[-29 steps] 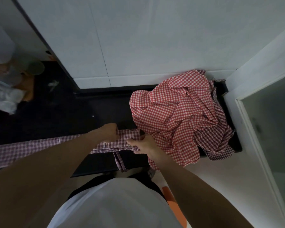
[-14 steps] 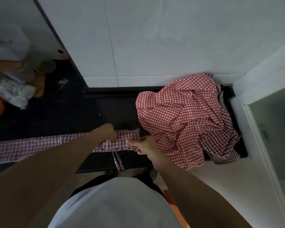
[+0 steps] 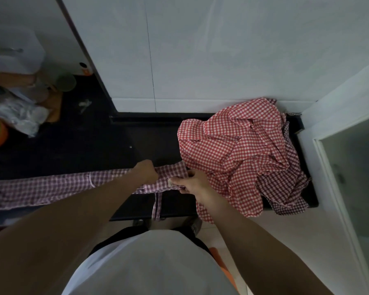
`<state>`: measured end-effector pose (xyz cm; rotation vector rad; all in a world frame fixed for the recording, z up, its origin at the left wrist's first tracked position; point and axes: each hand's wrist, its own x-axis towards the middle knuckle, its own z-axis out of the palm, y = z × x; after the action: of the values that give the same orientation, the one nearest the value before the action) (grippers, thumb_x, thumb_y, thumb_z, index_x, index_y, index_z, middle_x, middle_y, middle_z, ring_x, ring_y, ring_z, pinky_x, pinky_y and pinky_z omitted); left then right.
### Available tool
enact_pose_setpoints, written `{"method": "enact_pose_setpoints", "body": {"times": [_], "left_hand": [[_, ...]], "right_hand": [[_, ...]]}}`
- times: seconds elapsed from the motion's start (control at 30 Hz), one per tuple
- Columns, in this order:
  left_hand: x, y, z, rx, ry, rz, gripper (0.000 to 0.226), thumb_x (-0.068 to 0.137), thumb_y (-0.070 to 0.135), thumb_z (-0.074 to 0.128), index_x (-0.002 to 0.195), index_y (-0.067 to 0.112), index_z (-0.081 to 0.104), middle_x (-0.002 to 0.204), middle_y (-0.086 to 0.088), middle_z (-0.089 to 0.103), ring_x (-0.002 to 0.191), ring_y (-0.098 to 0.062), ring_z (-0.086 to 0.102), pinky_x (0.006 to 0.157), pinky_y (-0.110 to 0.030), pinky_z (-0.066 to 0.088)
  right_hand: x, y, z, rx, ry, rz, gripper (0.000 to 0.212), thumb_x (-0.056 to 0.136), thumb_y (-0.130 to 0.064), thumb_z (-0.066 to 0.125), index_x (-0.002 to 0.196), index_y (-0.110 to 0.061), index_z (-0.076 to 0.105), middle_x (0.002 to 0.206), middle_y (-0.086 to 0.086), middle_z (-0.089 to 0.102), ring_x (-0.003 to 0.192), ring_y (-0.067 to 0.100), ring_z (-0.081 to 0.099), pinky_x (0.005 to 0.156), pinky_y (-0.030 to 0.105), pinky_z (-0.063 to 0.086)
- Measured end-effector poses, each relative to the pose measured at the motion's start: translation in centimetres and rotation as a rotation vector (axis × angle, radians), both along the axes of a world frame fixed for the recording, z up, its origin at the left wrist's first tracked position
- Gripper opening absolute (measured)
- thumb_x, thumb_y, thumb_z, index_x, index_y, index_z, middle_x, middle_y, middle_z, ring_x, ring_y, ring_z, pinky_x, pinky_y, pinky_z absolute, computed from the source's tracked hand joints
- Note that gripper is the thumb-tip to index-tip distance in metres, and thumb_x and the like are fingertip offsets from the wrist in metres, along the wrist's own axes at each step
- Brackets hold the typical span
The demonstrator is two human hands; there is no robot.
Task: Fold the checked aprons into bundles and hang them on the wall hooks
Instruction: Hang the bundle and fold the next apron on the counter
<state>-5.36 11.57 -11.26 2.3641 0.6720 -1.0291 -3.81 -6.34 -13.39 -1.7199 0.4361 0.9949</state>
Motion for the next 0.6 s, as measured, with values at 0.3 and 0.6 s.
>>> {"method": "enact_pose_setpoints", "body": {"times": [0.3, 0.6], "left_hand": [[1.0, -6.0, -1.1, -0.189, -0.202, -0.020, 0.028, 0.092, 0.034, 0.065, 0.110, 0.014, 0.057, 0.102, -0.005, 0.060, 0.083, -0.018, 0.056, 0.070, -0.030, 0.048], [0.7, -6.4, -1.5, -0.067, -0.285, 0.008, 0.035, 0.084, 0.040, 0.073, 0.087, 0.012, 0.053, 0.090, -0.008, 0.062, 0.076, -0.022, 0.058, 0.060, -0.033, 0.045]], "right_hand": [[2.4, -6.9, 1.4, -0.083, -0.005, -0.084, 0.057, 0.072, -0.029, 0.087, 0.124, -0.017, 0.066, 0.131, 0.000, 0.063, 0.121, 0.024, 0.055, 0.099, 0.039, 0.047], [0.2, -6.1, 2.7, -0.037, -0.287, -0.082, 0.011, 0.083, -0.025, 0.080, 0.088, -0.029, 0.070, 0.106, -0.002, 0.073, 0.104, 0.019, 0.067, 0.100, 0.043, 0.053]]}}
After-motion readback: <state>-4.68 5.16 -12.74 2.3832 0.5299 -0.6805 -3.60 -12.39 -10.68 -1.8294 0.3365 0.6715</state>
